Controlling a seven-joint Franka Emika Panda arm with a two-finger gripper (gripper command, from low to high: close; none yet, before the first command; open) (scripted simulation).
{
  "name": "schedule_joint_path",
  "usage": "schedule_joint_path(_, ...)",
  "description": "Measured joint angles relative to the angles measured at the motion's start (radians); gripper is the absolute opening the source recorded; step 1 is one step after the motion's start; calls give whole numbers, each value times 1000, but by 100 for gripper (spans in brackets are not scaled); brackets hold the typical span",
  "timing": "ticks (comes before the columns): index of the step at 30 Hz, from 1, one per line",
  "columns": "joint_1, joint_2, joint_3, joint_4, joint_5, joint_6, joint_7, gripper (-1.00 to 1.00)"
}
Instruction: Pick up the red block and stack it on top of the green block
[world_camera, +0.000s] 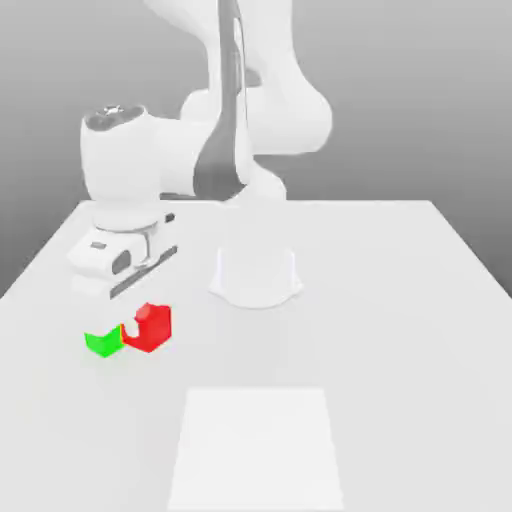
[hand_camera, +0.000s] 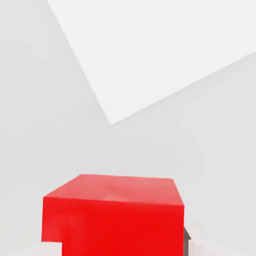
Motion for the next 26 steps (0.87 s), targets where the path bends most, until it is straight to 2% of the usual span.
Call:
schedule_joint_path(8,-226,-130,-140,-31,-221,-80,-305,-100)
schedule_joint_path(11,-228,-102,-170,-32,-227,-43,-340,-100)
schedule_joint_path(17,-169,8,-220,-32,-175,70,-379,-100)
schedule_joint_path(21,-118,90,-252,-34,-105,150,-425,-100)
schedule_joint_path(24,-63,155,-281,-38,-18,210,-484,-100)
schedule_joint_path(26,-21,201,-294,-41,81,250,-552,-100)
